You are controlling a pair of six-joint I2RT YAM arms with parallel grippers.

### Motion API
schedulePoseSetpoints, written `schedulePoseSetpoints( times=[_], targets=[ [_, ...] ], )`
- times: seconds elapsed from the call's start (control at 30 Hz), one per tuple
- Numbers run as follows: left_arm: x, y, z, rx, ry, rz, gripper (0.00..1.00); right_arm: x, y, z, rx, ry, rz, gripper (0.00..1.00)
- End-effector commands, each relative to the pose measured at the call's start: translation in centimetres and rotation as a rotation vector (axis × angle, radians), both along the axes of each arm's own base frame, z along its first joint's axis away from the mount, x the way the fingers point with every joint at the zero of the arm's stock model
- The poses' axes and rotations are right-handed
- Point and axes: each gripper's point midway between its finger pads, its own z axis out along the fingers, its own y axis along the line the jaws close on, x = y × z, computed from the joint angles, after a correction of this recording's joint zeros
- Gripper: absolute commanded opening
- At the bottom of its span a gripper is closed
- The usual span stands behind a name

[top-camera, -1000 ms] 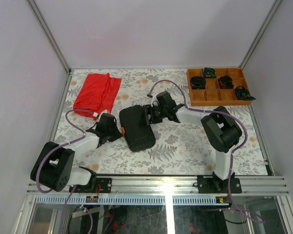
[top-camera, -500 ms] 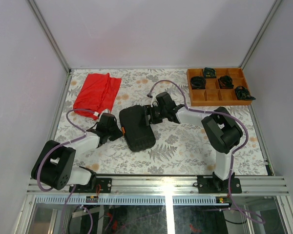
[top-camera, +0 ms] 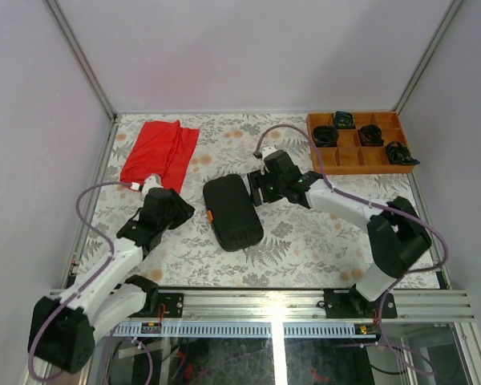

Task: Sort the tools into containers
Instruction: Close the storage box at the center of the board, then reset both arms

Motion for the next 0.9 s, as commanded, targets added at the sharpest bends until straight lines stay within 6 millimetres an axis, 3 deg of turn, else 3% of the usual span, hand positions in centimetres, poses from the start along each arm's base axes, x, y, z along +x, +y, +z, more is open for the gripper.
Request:
schedulePoseSetpoints(
  times=[0.0, 0.03, 0.17, 0.3, 0.5, 0.57, 0.7, 0.87],
  targets=[
    [0.4, 1.3, 6.5, 0.026, -0.15, 0.02, 0.44, 1.8, -3.7, 7.6, -0.072, -0.238, -0.085, 0.78],
    [0.3, 1.3, 8.0, 0.027, -0.181, 0.009, 0.46, 1.7, -4.7, 9.5, -0.061, -0.287, -0.121, 0.83],
    [-0.2, 1.4, 12.7, 0.039, -0.27, -0.034, 0.57, 0.6, -9.0, 14.2, -0.027, -0.433, -0.276, 1.0],
    [-1.2, 1.2, 15.9, 0.054, -0.333, -0.097, 0.73, -1.6, -12.9, 17.5, 0.013, -0.559, -0.366, 0.99],
    [-3.6, 2.3, 18.7, 0.067, -0.399, -0.108, 0.9, -5.3, -18.1, 18.4, 0.008, -0.618, -0.473, 0.99],
    [-4.5, 2.9, 19.9, 0.077, -0.444, -0.105, 1.0, -6.6, -19.6, 18.7, 0.042, -0.621, -0.529, 0.99],
    [-6.0, 4.6, 21.7, 0.122, -0.514, -0.066, 1.0, -8.8, -20.8, 18.3, 0.155, -0.613, -0.568, 0.99],
    [-6.7, 7.6, 21.2, 0.186, -0.516, 0.066, 1.0, -10.2, -22.7, 16.3, 0.267, -0.619, -0.687, 0.99]
  ],
)
